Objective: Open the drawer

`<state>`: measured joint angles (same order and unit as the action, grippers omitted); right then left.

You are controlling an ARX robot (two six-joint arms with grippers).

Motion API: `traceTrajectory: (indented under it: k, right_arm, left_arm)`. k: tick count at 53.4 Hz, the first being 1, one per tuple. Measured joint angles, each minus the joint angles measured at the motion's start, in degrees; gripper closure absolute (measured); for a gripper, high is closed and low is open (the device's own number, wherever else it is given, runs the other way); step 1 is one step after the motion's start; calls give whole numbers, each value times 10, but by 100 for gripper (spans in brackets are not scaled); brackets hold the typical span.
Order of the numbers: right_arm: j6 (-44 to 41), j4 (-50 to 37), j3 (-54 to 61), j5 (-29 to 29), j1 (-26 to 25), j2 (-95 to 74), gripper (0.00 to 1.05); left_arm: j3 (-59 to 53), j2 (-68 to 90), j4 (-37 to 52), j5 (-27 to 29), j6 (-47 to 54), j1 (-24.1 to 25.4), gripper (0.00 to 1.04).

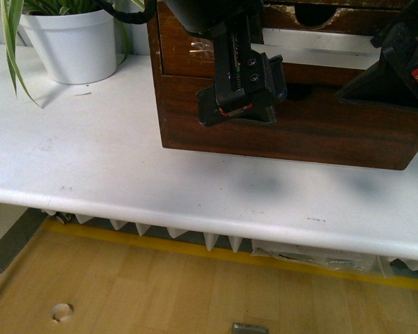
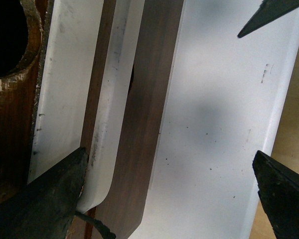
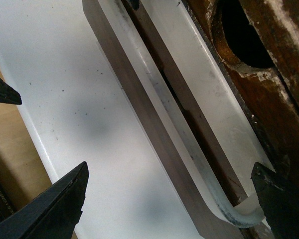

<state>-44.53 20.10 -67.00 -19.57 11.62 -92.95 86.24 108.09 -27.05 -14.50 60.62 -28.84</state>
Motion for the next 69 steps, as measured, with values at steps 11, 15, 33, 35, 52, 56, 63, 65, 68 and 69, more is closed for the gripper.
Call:
traceTrajectory:
  k: [11, 15, 33, 35, 52, 56, 63, 65, 68, 69]
  right_arm:
    - [0, 23, -2, -12, 2, -3, 9]
    - [-2, 37, -3, -17, 2, -2, 9]
    - [-10, 30, -2, -37, -3, -13, 9]
    - [-11, 31, -2, -42, -4, -16, 9]
    - [-59, 89, 5, -75, -4, -5, 9]
    - [-82, 114, 13, -85, 0, 5, 9]
    - [-104, 136, 25, -95, 5, 18, 9]
    - [-108, 141, 30, -96, 7, 22, 9]
    - [-116, 148, 38, -93, 11, 32, 9]
    - [-116, 150, 40, -93, 12, 34, 9]
  left_arm:
    - [-3, 0, 0, 0, 15, 0, 6]
    - [-4, 0, -1, 0, 27, 0, 6]
    - [-12, -2, 5, -2, 37, 2, 6]
    - [-18, -5, 10, -2, 36, 2, 6]
    - [-73, -48, -10, -5, 71, 0, 6]
    - [-89, -66, -33, -5, 92, -3, 6]
    - [-110, -86, -62, -10, 113, -8, 6]
    - [-116, -93, -68, -12, 116, -10, 6]
    - [-127, -104, -76, -21, 120, -12, 6]
    - [-129, -107, -76, -22, 120, -13, 6]
